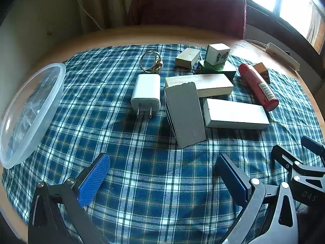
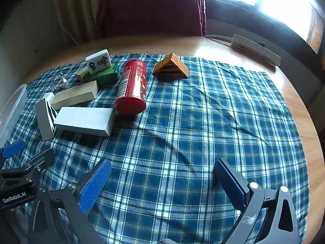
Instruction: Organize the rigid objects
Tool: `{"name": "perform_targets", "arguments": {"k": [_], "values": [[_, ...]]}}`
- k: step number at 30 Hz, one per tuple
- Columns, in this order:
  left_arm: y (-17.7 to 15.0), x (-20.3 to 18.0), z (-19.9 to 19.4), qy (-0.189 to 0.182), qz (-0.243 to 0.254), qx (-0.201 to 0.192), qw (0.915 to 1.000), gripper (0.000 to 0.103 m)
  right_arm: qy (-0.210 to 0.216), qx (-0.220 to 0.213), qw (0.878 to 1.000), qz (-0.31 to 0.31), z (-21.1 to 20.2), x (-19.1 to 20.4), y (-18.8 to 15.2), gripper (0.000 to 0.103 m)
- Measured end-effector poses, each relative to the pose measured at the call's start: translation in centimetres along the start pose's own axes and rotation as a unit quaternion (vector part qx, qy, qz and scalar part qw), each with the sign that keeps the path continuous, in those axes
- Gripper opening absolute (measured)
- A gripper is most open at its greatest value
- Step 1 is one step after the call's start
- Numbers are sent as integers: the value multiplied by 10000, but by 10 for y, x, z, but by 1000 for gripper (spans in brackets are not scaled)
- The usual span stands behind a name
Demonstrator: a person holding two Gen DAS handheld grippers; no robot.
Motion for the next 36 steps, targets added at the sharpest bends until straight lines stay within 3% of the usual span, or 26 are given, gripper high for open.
{"name": "perform_targets", "arguments": {"k": [36], "values": [[-4,0,-3,-16,21,84,10000,103,-5,-42,10000,-5,0,0,0,103]]}}
Point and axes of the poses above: each gripper's, at about its wrist camera, not at the fingertips, and z roughly the way its jaws point, x to its left, y to its top, the point moved 3 cm from there along z, roughly the way its jaws point, and after that the axes turned 1 degree about -z, right-handed, at the moved point
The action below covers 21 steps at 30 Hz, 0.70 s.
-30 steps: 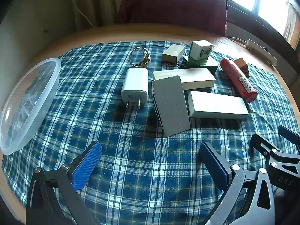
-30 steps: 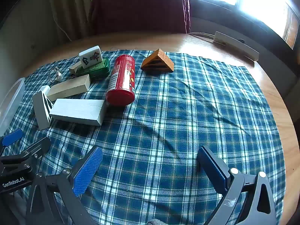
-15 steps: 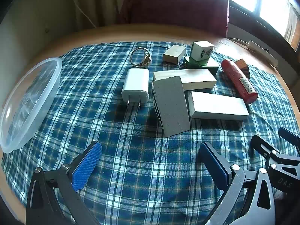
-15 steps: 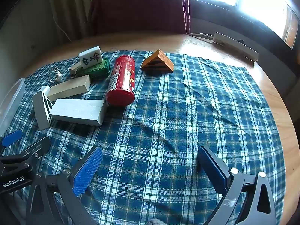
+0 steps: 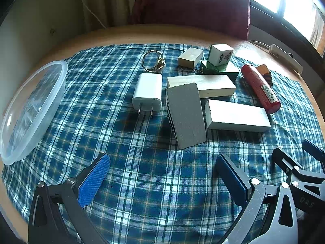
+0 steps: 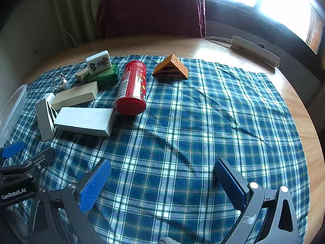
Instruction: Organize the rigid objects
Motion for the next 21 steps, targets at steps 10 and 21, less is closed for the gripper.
{"name": "perform_targets", "arguments": {"k": [10,21], "values": [[22,16,8,-478,-174,35,9987,103,-2,-8,10000,0,0,0,0,103],[41,17,6,-598,-316,-170,9976,78,-5,-19,10000,0,0,0,0,103]]}}
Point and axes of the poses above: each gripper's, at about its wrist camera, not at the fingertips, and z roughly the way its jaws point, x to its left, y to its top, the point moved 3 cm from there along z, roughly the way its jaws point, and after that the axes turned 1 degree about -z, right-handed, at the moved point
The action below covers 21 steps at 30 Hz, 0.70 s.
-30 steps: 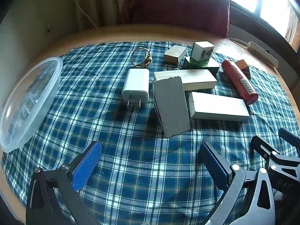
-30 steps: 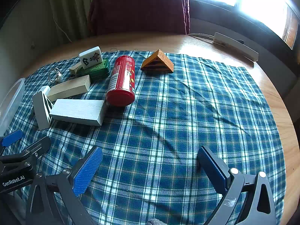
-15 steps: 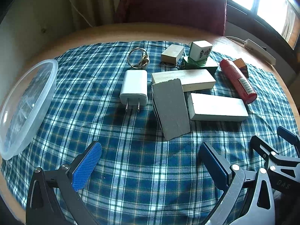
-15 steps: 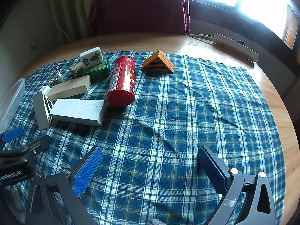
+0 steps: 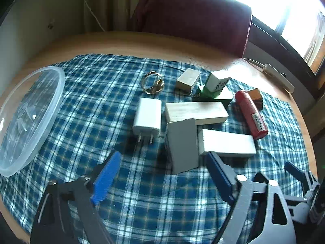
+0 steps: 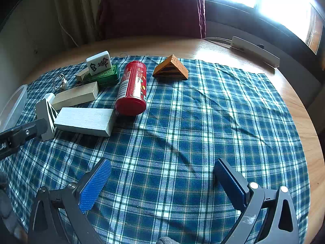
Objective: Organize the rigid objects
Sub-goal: 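Lower the left tool onto the grey block and close on it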
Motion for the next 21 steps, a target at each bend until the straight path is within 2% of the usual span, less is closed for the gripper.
{"name": "perform_targets", "arguments": {"k": [9,15,21], "values": [[1,-15,12,-3,47,-91,9999,52,0,-9,10000,-1,0,0,0,103],[-3,-19,16,-91,7,-154,9998,38,-1,-13,10000,-1,0,0,0,103],[-6,-16,13,-121,-96,-298,9994,34,-1,-17,10000,-2,0,0,0,103]]}}
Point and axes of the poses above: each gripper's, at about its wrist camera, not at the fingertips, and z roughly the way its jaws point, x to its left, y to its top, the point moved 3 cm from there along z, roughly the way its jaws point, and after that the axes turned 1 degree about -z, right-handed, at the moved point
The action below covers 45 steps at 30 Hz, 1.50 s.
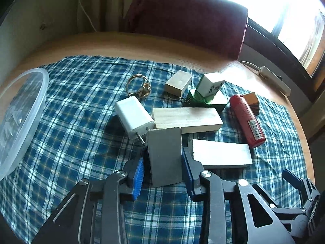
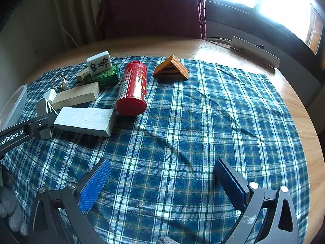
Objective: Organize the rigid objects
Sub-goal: 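Lower the left tool onto the grey block and close on it, then grasp the white foam block with the right tool while the left lifts the grey block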
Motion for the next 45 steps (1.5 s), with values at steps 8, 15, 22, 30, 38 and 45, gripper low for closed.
{"name": "perform_targets", "arguments": {"k": [8,15,22,30,38,45], "values": [[-5,10,-18,75,-15,-248,9997,30,5,-3,10000,-4,0,0,0,103],[-9,23,-23,-44,-113,-229,9997,30,-12,32,10000,30,0,0,0,103],[-14,34,-31,-141,-103,-248,9995,30,277,187,9985,440,-4,2,8,103],[-16,52,-44,-209,-172,-319,9991,30,637,268,9966,446,-1,41,40,103],[-15,63,-50,-324,-207,-380,9985,30,620,334,9973,204,18,89,68,103],[-13,77,-58,-344,-311,-465,9978,30,576,395,9975,40,48,137,82,103]]}}
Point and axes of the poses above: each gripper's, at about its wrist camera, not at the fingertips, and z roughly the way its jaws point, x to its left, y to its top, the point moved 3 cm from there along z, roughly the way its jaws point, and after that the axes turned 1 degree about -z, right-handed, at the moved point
